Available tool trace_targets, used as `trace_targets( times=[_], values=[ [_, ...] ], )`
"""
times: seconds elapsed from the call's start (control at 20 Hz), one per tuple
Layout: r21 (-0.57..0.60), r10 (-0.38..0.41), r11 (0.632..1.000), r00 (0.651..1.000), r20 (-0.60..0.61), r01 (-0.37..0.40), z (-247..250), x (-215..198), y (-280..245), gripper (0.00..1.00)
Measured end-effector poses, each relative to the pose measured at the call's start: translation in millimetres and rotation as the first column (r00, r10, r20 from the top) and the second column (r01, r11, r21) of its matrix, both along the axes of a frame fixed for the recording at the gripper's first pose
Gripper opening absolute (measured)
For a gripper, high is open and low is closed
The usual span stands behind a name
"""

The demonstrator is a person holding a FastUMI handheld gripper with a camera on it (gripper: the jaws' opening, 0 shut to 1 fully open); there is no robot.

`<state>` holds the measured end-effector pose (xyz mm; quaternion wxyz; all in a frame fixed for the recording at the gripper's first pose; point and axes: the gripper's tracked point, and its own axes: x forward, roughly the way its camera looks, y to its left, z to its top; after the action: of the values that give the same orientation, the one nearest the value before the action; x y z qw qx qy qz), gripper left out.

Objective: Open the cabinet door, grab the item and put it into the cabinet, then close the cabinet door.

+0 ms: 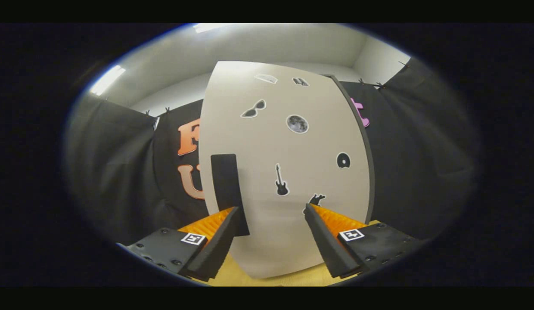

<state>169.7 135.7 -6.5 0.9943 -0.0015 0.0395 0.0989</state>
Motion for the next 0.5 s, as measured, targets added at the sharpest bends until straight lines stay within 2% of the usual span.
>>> trace_targets(
  times=[0.5],
  values=[
    [-0.064, -0.041, 0.997, 0.998, -0.036, 0.039, -4, 37, 18, 0.97]
  ],
)
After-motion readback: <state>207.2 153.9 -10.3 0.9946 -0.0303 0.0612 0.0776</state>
